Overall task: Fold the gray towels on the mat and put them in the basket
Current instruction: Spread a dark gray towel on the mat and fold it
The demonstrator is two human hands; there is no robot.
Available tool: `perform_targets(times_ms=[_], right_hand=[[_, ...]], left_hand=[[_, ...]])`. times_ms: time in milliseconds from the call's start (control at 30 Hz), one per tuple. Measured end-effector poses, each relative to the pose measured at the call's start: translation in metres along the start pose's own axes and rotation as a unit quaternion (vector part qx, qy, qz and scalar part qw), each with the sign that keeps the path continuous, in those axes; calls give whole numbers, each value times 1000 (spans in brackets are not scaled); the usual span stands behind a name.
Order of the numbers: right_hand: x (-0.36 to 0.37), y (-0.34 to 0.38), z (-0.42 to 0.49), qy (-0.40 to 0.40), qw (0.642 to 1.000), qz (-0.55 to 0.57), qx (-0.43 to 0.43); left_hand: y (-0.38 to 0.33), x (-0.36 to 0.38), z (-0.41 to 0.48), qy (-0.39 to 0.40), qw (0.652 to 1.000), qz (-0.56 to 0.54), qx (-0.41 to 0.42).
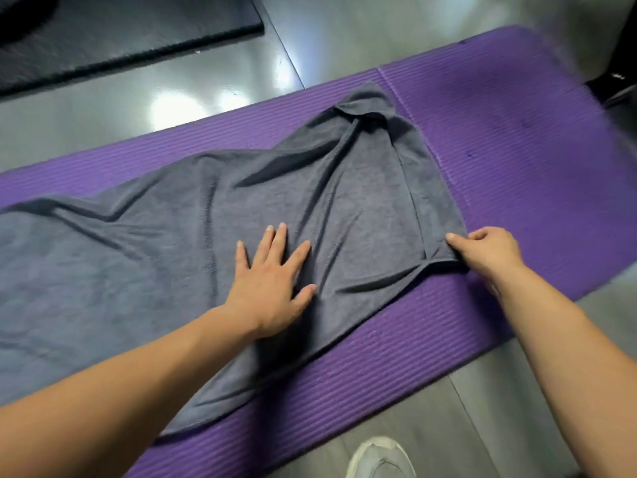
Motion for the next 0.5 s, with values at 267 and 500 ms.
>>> perform_targets(times_ms=[267,500], right_hand=[[-12,-14,11,32,982,181,-36],[-52,-42,29,44,996,35,-62]], left_hand=[[-6,-6,15,-32,999,4,-43],[-4,-7,29,-25,991,-11,-128]])
Point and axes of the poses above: each hand's wrist, its own z-axis towards the middle knuckle, its own x-axis out of the palm, y = z × x, the point moved 6 cm from there along z, towards the middle knuckle, and after that the axes turned 12 degrees about -x, right-handed, at the moved point
